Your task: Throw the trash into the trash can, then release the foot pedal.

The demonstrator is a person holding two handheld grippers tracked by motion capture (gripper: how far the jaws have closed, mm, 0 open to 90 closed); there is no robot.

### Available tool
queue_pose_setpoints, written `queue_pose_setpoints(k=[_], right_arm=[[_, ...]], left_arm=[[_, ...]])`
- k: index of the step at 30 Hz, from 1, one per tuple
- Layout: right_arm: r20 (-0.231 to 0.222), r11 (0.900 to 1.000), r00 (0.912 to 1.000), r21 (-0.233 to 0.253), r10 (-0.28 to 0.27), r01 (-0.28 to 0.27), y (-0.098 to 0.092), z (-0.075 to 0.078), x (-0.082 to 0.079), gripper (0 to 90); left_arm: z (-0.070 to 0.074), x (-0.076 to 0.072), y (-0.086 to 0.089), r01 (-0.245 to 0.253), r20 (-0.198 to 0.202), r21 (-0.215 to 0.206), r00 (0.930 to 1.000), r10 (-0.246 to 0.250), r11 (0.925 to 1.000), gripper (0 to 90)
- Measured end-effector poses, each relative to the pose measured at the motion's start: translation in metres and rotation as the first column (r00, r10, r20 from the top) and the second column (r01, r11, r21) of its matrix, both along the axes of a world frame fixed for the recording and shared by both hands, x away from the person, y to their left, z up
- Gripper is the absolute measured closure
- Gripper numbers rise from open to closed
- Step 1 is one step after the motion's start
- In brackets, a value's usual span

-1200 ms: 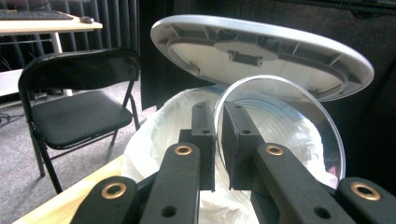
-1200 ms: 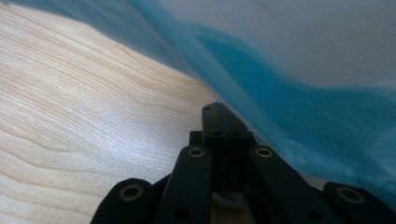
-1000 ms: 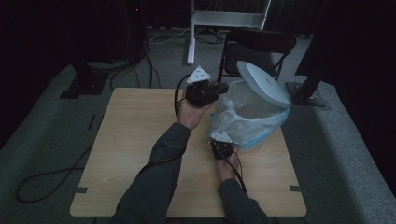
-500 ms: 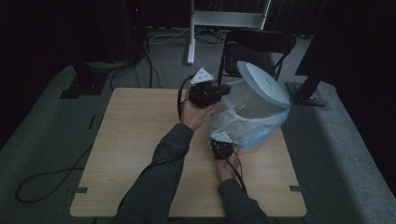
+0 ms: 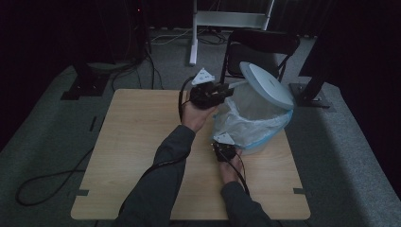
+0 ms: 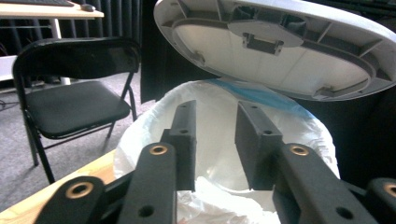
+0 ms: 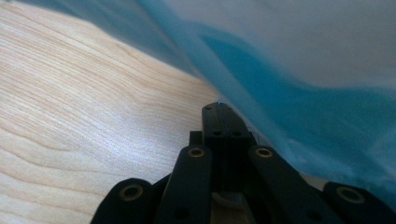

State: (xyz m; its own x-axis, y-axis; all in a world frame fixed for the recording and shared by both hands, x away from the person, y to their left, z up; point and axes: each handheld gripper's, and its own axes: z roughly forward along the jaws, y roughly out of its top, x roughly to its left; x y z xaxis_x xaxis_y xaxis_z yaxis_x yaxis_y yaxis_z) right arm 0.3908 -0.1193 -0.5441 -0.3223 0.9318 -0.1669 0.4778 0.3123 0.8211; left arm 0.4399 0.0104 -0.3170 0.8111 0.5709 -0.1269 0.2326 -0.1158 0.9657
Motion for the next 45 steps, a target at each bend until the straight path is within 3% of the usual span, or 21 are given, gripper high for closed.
queue_pose_setpoints(k=[4, 11, 17, 27, 40, 45], right_arm=[[0.0, 1.0, 1.0, 0.006, -0.002, 0.002, 0.001, 0.0, 0.0, 90.0], [0.001, 1.0, 1.0, 0.005, -0.003, 0.003, 0.001, 0.0, 0.0, 90.0], [0.002, 1.0, 1.0, 0.002, -0.004, 0.004, 0.001, 0.0, 0.0, 90.0], [0.0, 1.0, 1.0, 0.006, -0.003, 0.003, 0.001, 0.0, 0.0, 90.0], [0.003, 1.0, 1.0, 0.006, -0.007, 0.007, 0.001, 0.0, 0.0, 90.0], [0.004, 1.0, 1.0, 0.005, -0.005, 0.005, 0.001, 0.0, 0.0, 90.0]], left_arm=[[0.003, -0.002, 0.007, -0.014, 0.006, 0.001, 0.9999, 0.014, 0.9999, 65.9], [0.006, -0.01, 0.025, -0.05, 0.037, 0.04, 0.9981, 0.049, 0.9979, 65.1], [0.003, -0.013, 0.045, -0.085, 0.033, 0.046, 0.996, 0.084, 0.9953, 64.0], [-0.013, -0.02, 0.066, -0.121, 0.023, 0.079, 0.9925, 0.12, 0.9895, 62.1], [-0.034, -0.032, 0.089, -0.167, 0.034, 0.148, 0.9859, 0.164, 0.9747, 60.4], [-0.049, -0.036, 0.098, -0.173, 0.006, 0.137, 0.9848, 0.174, 0.9754, 60.4]])
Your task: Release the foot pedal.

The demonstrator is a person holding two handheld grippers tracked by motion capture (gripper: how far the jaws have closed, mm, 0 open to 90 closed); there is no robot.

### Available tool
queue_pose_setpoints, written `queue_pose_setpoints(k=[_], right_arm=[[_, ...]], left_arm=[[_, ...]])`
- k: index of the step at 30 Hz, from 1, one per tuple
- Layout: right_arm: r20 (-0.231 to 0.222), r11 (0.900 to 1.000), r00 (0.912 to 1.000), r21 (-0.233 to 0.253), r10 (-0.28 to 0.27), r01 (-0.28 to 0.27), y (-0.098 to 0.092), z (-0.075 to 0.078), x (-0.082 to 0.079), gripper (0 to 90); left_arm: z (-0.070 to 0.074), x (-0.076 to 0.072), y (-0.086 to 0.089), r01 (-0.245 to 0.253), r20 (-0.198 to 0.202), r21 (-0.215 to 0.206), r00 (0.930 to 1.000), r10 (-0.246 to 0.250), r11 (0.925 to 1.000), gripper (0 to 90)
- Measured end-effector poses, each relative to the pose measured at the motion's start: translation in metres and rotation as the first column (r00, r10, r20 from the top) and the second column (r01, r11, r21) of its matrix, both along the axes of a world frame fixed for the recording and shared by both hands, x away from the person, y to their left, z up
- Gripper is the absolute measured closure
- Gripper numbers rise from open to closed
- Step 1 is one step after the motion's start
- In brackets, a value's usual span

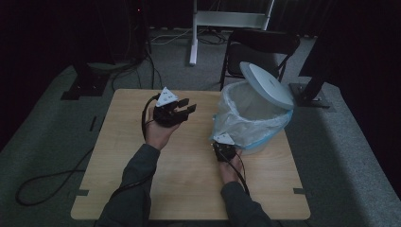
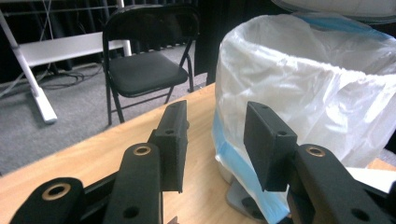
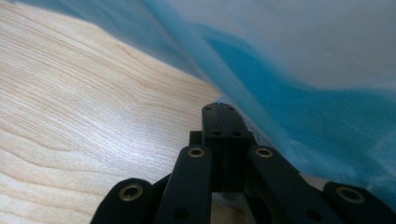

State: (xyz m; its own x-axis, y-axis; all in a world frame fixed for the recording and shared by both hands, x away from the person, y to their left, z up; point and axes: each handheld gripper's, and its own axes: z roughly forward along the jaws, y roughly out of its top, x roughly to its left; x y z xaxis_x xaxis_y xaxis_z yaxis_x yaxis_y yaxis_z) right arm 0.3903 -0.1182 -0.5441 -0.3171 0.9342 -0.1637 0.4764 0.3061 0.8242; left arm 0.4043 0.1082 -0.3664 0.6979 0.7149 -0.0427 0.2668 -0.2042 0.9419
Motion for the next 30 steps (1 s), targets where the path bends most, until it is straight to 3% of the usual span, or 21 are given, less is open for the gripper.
queue_pose_setpoints(k=[15, 22, 30], right_arm=[[0.004, 1.0, 1.0, 0.006, 0.0, 0.0, 0.0, 0.0, 0.0, 90.0], [0.006, 1.0, 1.0, 0.006, 0.004, -0.004, -0.001, 0.0, 0.0, 90.0], [0.012, 1.0, 0.9999, 0.012, 0.005, -0.005, -0.001, 0.0, 0.0, 90.0]], left_arm=[[-0.046, -0.008, 0.023, -0.054, -0.056, 0.038, 0.9968, 0.056, 0.9978, 59.1], [-0.069, -0.011, 0.035, -0.079, -0.103, 0.056, 0.9911, 0.084, 0.9953, 58.6], [-0.086, -0.014, 0.046, -0.098, -0.138, 0.054, 0.9848, 0.105, 0.9937, 58.5]])
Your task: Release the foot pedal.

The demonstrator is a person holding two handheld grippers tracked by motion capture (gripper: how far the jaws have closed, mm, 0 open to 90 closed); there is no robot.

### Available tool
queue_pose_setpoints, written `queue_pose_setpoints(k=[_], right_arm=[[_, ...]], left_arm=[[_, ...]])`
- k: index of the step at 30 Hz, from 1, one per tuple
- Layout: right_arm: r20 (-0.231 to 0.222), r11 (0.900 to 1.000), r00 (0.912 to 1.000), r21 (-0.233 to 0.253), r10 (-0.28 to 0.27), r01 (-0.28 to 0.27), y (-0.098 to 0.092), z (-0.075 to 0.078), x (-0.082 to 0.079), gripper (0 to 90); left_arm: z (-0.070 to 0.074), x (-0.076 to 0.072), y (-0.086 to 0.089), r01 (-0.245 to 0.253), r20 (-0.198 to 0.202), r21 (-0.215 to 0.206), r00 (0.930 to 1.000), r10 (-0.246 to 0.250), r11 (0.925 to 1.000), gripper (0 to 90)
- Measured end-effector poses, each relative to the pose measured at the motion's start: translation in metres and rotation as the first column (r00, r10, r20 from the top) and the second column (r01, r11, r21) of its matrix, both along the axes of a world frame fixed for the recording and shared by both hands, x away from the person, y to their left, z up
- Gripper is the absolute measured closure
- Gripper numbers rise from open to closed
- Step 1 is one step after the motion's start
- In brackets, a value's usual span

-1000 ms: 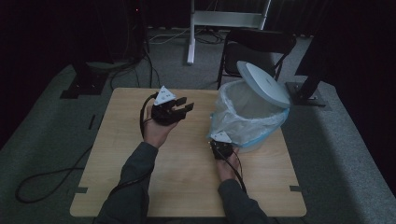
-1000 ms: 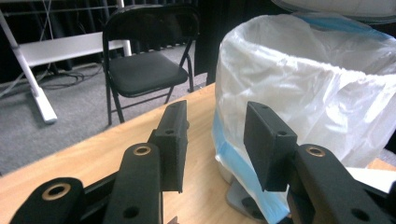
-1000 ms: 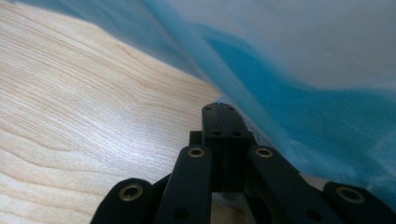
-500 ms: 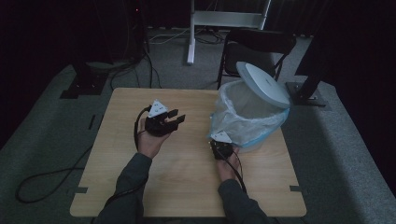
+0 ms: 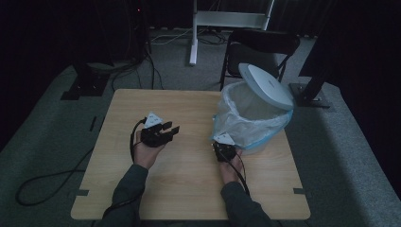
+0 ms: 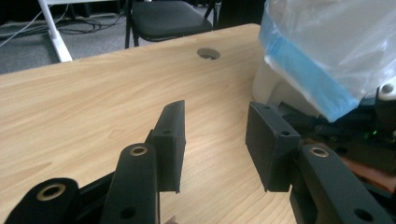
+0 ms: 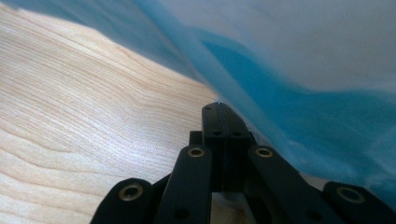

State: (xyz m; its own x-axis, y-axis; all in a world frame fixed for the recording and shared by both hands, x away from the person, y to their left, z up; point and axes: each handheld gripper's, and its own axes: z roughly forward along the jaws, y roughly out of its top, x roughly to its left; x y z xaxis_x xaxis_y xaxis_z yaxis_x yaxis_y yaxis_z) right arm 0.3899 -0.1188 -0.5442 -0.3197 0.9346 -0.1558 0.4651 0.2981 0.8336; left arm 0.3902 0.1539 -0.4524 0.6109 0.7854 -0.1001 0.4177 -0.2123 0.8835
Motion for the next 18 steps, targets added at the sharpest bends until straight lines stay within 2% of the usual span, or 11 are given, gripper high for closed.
queue_pose_setpoints(k=[18], right_arm=[[0.008, 1.0, 1.0, 0.0, 0.0, 0.0, 0.0, 0.0, -0.001, 90.0]], left_arm=[[-0.039, -0.008, 0.012, -0.033, -0.071, 0.046, 0.9968, 0.036, 0.9984, 58.5]])
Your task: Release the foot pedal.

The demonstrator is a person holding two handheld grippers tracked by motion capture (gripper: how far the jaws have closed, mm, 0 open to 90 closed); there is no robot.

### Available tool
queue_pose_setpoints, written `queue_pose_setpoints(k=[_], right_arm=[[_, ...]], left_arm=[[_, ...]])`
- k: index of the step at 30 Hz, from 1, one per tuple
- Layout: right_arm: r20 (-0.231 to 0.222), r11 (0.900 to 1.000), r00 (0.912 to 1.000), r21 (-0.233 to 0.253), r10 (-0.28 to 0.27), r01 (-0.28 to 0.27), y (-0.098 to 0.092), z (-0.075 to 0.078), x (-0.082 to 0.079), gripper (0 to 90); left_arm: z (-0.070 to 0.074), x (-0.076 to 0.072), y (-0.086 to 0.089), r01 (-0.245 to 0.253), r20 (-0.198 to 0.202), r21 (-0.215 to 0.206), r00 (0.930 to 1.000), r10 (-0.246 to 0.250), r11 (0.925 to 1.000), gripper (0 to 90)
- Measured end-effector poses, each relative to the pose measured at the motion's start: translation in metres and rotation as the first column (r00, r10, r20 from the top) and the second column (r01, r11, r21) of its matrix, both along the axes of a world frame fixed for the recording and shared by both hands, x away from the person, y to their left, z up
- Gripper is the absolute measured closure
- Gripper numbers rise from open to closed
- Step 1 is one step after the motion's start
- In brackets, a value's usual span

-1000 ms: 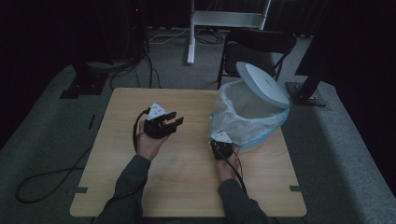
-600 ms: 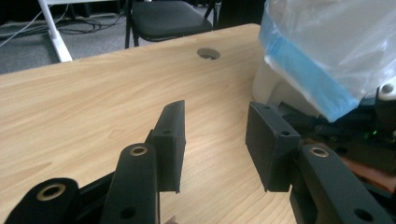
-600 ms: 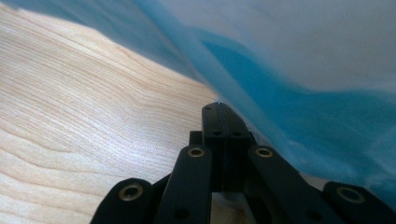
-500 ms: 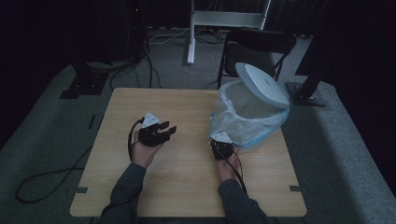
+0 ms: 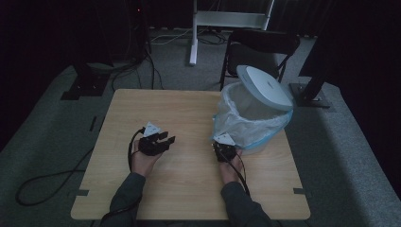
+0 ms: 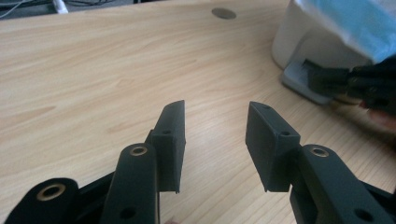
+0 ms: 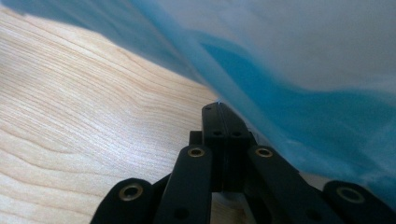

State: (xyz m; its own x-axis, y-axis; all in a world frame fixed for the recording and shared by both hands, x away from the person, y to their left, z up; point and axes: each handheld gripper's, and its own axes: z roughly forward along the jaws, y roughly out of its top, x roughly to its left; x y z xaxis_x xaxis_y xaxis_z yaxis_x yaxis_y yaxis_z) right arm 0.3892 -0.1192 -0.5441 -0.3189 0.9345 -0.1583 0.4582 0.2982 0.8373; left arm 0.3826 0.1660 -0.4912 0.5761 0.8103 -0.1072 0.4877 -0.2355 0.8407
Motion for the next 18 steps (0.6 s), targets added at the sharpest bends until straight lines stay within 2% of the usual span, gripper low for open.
queue_pose_setpoints(k=[18], right_arm=[[0.008, 1.0, 1.0, 0.006, 0.0, 0.0, -0.001, 0.0, -0.001, 90.0]], left_arm=[[-0.016, -0.004, -0.001, -0.002, -0.028, 0.022, 0.9996, 0.002, 0.9997, 58.5]])
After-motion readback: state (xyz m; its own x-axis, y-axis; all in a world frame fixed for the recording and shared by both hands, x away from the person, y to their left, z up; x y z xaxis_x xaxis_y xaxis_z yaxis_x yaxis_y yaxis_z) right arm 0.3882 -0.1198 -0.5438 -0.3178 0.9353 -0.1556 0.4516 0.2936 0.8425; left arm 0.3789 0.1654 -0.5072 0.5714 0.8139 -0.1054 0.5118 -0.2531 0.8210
